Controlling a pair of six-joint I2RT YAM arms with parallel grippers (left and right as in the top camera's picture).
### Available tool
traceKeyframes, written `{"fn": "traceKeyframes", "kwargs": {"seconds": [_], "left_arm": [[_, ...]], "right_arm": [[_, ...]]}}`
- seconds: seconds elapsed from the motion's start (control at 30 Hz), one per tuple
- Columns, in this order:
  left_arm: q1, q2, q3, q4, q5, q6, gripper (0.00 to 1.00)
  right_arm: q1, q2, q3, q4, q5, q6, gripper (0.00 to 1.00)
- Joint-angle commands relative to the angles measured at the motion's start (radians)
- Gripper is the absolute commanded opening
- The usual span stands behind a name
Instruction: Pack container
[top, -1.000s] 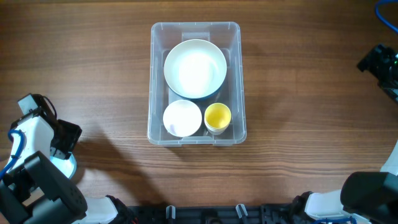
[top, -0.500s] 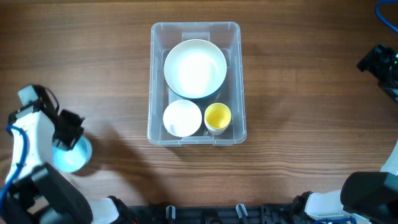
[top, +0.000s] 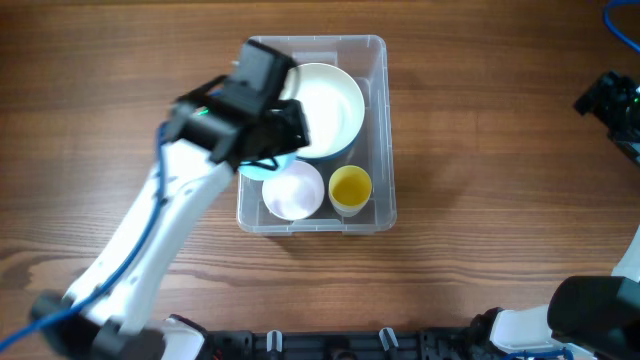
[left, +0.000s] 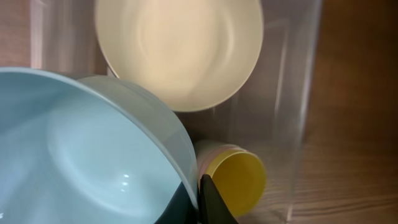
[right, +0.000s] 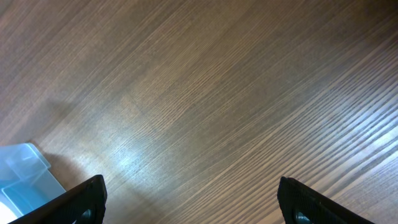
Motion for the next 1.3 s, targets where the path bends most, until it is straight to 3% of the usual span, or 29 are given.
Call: {"fn": "traceKeyframes", "kwargs": {"seconds": [0.0,0.23,0.27,0.3,0.37,0.5,0.6,0.7,0.9,0.97,1.17,1.2,1.27], "left_arm": [[-0.064,0.132,0.003,-0.011,-0.016,0.027,0.04],[-0.089,0.291,0.002,-0.111,0.003,0.027,0.04],[-0.089,0.291,0.002,-0.11,0.003,0.027,0.11],[-0.089,0.291,0.002,-0.11,0.003,0.027,0.27],[-0.089,0.291,0.002,-0.111,0.003,0.027,0.43],[-0.072,0.256,0.003,-0.111,-0.006,0.039,0.48],[-0.014,0.138,0.003,-0.101,-0.131,0.039,0.53],[0.087,0.025,0.003,-0.068,-0.269,0.04,0.73],[0.365,0.018,0.002,0.093,-0.217,0.196,0.86],[0.425,0.047,0.002,0.147,-0.203,0.196,1.0],[0.512,0.088,0.002,0.175,-0.206,0.196,1.0],[0.514,0.09,0.002,0.239,-0.206,0.197,1.0],[0.513,0.092,0.002,0.289,-0.169,0.374,1.0]], "right_arm": [[0.005,0.013,-0.008,-0.001,-0.008,0.008,0.89],[0.005,0.013,-0.008,0.002,-0.008,0.008,0.89],[0.005,0.013,-0.008,0.002,-0.008,0.008,0.89],[0.005,0.013,-0.008,0.002,-0.009,0.008,0.89],[0.005,0.013,-0.008,0.002,-0.009,0.008,0.89],[0.005,0.013,-0.008,-0.003,-0.009,0.008,0.88],[0.058,0.013,-0.008,0.002,-0.008,-0.015,0.89],[0.212,0.013,-0.008,0.039,0.056,-0.037,0.89],[0.494,0.034,-0.008,0.221,0.108,-0.03,0.94],[0.541,0.073,-0.008,0.271,0.108,-0.036,0.98],[0.575,0.177,-0.008,0.493,0.077,-0.037,1.0],[0.575,0.177,-0.008,0.536,0.066,-0.037,1.0],[0.575,0.177,-0.008,0.56,0.067,-0.041,0.99]]}}
